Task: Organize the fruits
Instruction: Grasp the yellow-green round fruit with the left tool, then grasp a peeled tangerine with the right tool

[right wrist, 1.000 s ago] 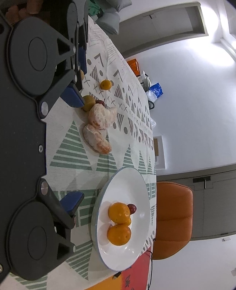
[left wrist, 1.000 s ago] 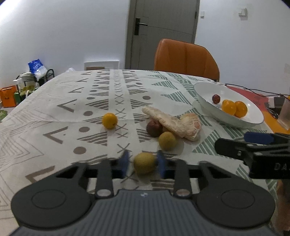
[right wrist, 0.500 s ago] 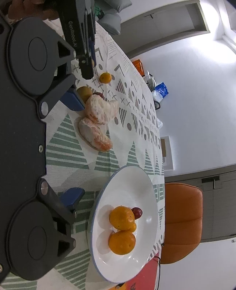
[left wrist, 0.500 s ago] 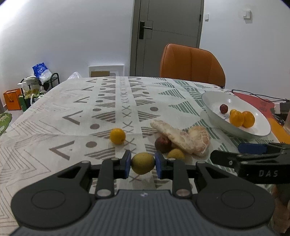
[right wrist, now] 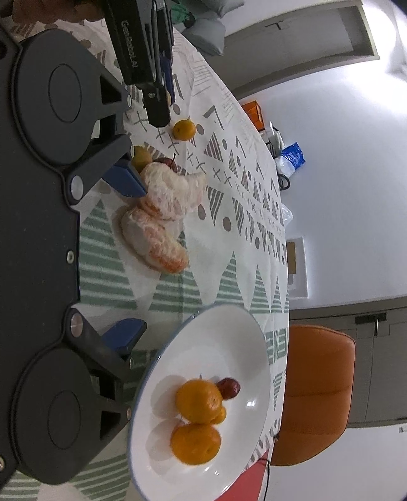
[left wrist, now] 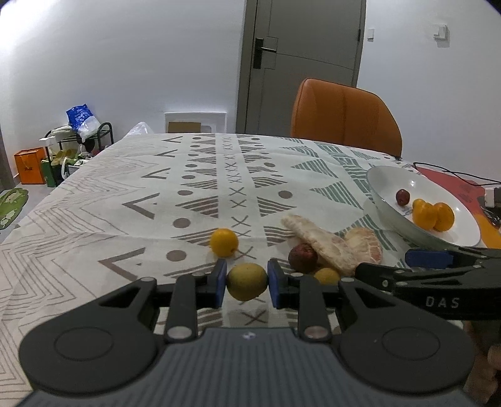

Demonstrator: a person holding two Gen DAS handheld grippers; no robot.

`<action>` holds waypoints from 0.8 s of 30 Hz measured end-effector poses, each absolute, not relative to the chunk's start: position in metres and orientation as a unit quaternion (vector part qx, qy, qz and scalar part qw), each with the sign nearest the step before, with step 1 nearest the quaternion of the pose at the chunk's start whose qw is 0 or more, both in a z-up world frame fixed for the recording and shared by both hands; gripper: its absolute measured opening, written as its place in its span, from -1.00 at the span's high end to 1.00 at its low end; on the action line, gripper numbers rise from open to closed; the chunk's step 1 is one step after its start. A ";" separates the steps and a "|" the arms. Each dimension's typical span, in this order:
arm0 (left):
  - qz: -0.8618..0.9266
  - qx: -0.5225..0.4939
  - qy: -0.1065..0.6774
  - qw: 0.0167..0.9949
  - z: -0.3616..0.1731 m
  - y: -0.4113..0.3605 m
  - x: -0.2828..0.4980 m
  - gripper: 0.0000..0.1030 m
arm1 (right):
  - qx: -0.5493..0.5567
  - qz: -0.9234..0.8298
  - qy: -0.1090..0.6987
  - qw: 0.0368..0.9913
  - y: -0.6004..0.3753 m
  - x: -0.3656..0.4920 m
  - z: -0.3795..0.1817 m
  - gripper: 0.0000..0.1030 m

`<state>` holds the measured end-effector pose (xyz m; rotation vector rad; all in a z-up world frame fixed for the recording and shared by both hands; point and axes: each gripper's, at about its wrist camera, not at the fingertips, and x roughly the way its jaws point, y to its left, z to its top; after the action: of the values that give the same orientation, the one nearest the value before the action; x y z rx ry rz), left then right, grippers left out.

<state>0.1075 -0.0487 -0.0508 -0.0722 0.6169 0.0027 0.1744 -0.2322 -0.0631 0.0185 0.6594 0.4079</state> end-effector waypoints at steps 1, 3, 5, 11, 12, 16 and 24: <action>0.003 -0.035 0.303 0.952 -0.051 -0.047 0.107 0.49 | 0.006 0.200 0.322 0.926 -0.230 0.175 -0.063 -0.63; 0.008 -0.036 0.305 0.952 -0.051 -0.043 0.107 0.49 | -0.001 0.198 0.321 0.926 -0.226 0.177 -0.063 -0.63; 0.013 -0.039 0.308 0.950 -0.052 -0.038 0.107 0.49 | -0.008 0.194 0.319 0.928 -0.223 0.178 -0.064 -0.63; 0.018 -0.044 0.311 0.949 -0.054 -0.032 0.108 0.49 | -0.013 0.208 0.321 0.924 -0.212 0.182 -0.063 -0.48; 0.018 -0.045 0.311 0.949 -0.054 -0.032 0.108 0.49 | -0.014 0.208 0.318 0.925 -0.211 0.183 -0.063 -0.35; 0.017 -0.043 0.311 0.949 -0.054 -0.033 0.107 0.49 | -0.018 0.200 0.311 0.929 -0.212 0.182 -0.062 0.19; 0.016 -0.048 0.308 0.950 -0.054 -0.033 0.105 0.49 | 0.005 0.224 0.313 0.923 -0.221 0.177 -0.061 0.43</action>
<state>0.1053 -0.0327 -0.0544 -0.0966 0.6257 0.0323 0.1767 -0.2206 -0.0615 0.0106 0.6420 0.4606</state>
